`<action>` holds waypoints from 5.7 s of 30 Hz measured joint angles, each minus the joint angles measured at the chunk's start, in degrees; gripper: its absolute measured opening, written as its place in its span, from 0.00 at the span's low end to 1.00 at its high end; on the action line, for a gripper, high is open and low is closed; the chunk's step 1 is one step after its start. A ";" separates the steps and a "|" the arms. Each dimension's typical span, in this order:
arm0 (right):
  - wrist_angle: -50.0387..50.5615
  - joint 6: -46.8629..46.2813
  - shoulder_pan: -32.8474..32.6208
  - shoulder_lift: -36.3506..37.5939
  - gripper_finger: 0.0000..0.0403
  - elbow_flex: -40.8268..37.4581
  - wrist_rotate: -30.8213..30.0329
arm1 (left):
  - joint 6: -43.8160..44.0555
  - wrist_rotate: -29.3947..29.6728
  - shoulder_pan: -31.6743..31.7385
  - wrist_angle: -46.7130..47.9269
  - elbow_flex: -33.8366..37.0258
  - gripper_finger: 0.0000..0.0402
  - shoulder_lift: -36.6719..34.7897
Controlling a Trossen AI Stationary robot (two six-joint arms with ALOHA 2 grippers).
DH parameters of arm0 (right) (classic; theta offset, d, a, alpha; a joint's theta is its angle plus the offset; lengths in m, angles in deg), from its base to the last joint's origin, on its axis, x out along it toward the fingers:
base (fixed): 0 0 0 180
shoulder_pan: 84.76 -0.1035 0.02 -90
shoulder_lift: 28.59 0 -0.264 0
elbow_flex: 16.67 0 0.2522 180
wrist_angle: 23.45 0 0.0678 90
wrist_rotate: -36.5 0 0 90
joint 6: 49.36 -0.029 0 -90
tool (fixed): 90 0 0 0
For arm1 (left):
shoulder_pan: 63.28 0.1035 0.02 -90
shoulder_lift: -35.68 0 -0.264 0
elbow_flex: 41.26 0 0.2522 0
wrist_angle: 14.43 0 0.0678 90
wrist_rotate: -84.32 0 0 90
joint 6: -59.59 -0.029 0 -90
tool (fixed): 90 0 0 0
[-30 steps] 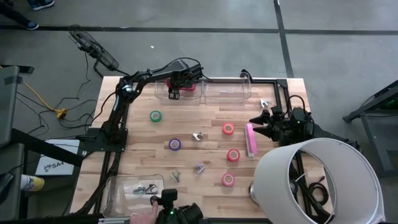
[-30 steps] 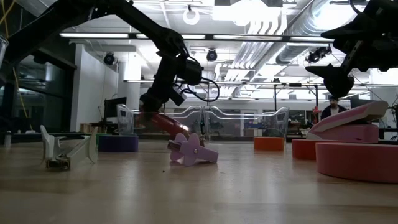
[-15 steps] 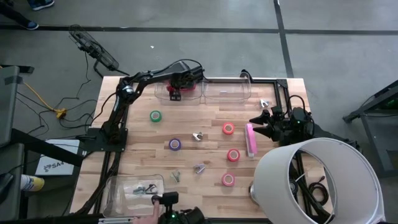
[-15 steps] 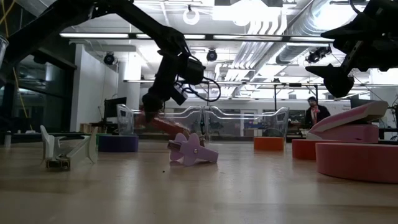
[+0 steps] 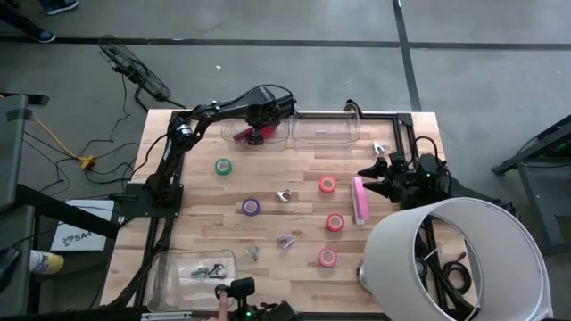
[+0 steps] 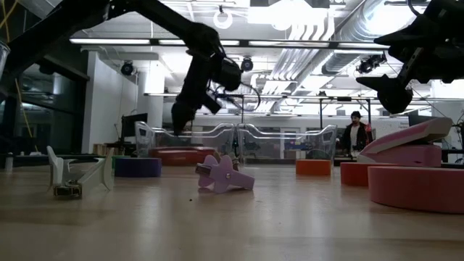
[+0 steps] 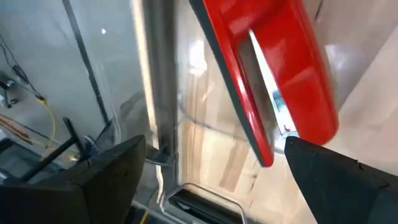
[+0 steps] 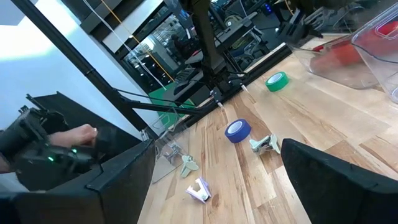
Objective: Pick and place Stapler, Stapler remover, tape
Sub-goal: Put the green tape into the top right transparent bin
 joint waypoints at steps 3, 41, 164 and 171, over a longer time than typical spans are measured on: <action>0.00 0.00 0.00 0.00 0.84 0.00 0.00 | 2.35 -2.79 0.00 1.49 -5.30 0.94 0.02; 0.02 0.01 0.00 0.02 0.84 0.00 -0.02 | 30.49 -27.29 0.33 9.85 5.46 0.94 -28.48; 0.01 0.09 0.00 0.02 0.84 0.00 -0.08 | 26.48 -47.05 -7.54 -37.62 52.69 0.08 -54.36; -0.04 -0.34 0.00 0.02 0.84 0.00 -0.68 | 26.67 -50.27 -7.54 -44.08 50.93 0.08 -54.95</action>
